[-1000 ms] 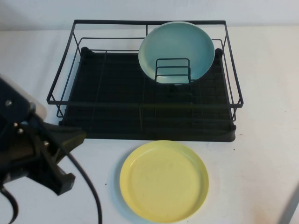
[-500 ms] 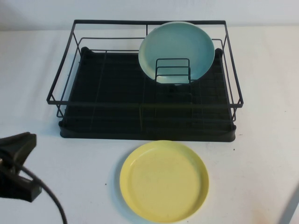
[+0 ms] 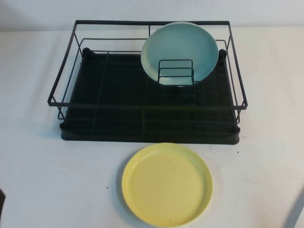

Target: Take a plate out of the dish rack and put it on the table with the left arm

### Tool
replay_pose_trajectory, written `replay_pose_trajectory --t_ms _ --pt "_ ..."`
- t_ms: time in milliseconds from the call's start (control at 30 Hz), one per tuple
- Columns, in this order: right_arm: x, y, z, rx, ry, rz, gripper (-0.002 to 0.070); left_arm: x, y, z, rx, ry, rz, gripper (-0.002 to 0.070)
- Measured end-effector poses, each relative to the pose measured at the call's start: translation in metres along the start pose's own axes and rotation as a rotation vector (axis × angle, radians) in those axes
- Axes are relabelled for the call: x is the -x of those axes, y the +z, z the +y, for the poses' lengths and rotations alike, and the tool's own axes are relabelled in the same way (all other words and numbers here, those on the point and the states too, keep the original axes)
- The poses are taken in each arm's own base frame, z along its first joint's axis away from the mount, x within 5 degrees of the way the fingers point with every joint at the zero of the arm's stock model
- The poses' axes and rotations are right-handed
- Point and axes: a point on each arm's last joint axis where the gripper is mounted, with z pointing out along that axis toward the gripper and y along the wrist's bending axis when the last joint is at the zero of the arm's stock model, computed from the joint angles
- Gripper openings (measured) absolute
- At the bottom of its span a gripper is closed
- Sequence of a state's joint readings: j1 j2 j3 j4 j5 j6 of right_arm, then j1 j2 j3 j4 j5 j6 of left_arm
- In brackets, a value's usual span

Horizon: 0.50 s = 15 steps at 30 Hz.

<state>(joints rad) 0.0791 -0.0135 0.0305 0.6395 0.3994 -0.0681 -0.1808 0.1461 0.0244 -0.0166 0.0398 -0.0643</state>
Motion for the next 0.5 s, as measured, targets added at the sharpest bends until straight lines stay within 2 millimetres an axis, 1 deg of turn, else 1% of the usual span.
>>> replay_pose_trajectory --t_ms 133,267,500 --pt "0.0 0.0 0.0 0.0 0.0 0.0 -0.002 -0.008 -0.006 0.004 0.062 0.048 0.059 -0.0001" --pt "0.0 0.0 0.0 0.0 0.0 0.0 -0.002 -0.017 -0.012 0.006 0.085 0.067 0.134 -0.0001" --pt "0.0 0.0 0.0 0.0 0.0 0.0 -0.002 -0.019 -0.013 0.007 0.086 0.09 0.145 -0.0001"
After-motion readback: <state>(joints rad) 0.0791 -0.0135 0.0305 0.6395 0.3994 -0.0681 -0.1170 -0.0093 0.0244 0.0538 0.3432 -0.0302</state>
